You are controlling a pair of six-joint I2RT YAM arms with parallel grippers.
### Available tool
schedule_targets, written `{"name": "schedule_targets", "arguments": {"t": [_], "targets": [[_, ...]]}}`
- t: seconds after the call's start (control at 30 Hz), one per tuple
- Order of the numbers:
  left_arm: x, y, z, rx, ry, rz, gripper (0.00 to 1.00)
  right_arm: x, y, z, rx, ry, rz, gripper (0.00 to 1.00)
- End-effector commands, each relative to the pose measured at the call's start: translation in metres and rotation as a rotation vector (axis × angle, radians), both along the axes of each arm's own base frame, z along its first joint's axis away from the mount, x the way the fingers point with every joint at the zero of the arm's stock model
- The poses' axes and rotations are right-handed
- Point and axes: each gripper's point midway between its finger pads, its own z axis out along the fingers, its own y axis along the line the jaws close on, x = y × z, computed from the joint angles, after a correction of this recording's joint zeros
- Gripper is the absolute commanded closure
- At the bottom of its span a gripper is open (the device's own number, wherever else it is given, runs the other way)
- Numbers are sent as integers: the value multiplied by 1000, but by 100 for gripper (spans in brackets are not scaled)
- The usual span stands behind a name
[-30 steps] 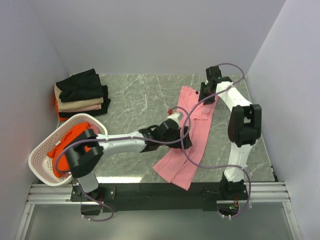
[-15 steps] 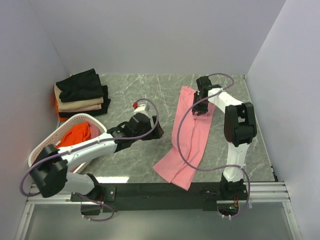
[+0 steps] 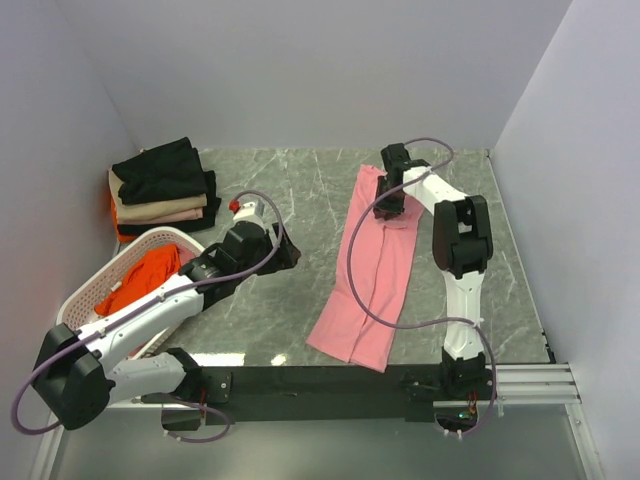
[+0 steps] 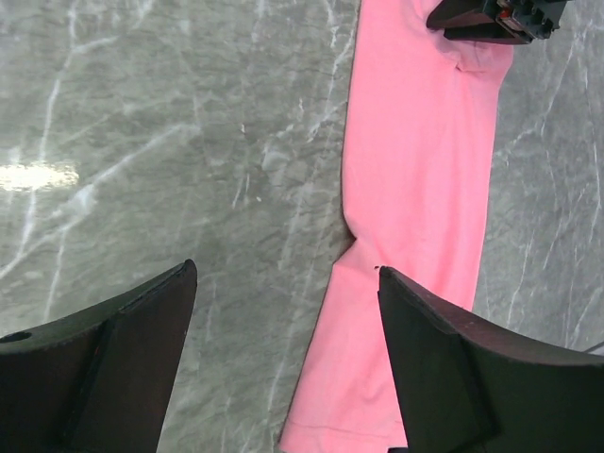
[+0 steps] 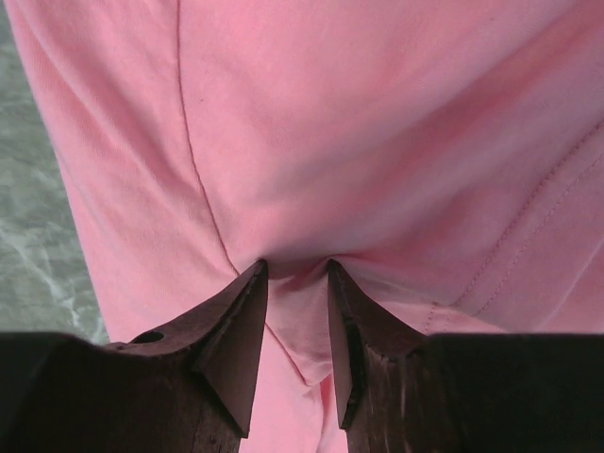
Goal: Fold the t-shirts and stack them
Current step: Fold the tshirt
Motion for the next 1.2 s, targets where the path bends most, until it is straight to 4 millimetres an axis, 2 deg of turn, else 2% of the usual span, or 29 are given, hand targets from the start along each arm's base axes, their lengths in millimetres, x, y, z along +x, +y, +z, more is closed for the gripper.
{"name": "schedule_targets", "arguments": {"t": [0.0,0.07,0.13,0.17,0.23,0.27,0.3,0.37,0.4,0.6,0.67,0.7,0.73,0.77,0.8,0.83,0.87,0.9,0.93,1.0,1.03,1.1,1.13,1.17], "targets": [[3,12,10,11,-38,17,16,13,22,5,7,-28,30,61],[4,17,13,11,-43,29,16,15,29,-1,13,-12,45,61],[6,21,15,9,-46,36,16,22,42,5,22,-25,67,61],[6,22,14,8,-44,38,16,22,47,-3,28,-10,79,61],[7,24,13,9,-42,44,16,30,64,5,43,-30,111,61],[7,25,13,11,-41,45,16,30,69,-3,42,-16,120,61],[7,26,13,11,-41,48,16,36,77,5,52,-32,132,61],[8,28,13,13,-40,53,16,38,87,0,61,-27,148,61],[8,29,12,16,-38,55,16,44,92,7,77,-42,152,61],[11,35,6,21,-31,68,16,53,99,11,105,-73,162,60],[11,32,1,19,-18,57,16,53,102,23,130,-96,178,58],[11,30,1,8,-19,53,16,51,104,22,137,-105,188,58],[12,28,1,3,-21,48,16,52,106,46,157,-154,197,57],[10,26,-3,-4,-14,36,15,49,105,46,163,-169,204,55],[10,24,-5,-11,-12,31,16,48,105,56,169,-197,207,53],[10,23,-8,-16,-14,25,16,47,105,89,184,-263,214,52],[9,22,-9,-21,-12,20,16,45,102,94,178,-286,217,50],[7,21,-11,-26,-8,16,16,43,99,108,176,-317,216,49],[4,18,-13,-29,-11,4,16,38,95,143,179,-383,214,49],[-2,13,-12,-36,-22,-10,16,27,87,159,165,-418,212,47],[-5,11,-14,-35,-23,-17,16,17,82,190,171,-474,211,47],[-16,-2,-16,-33,-21,-47,16,-2,71,188,149,-463,203,46],[-18,-5,-17,-25,-27,-50,16,-16,66,208,155,-499,196,46],[-22,-10,-18,-25,-28,-64,16,-34,59,187,150,-441,181,46]]}}
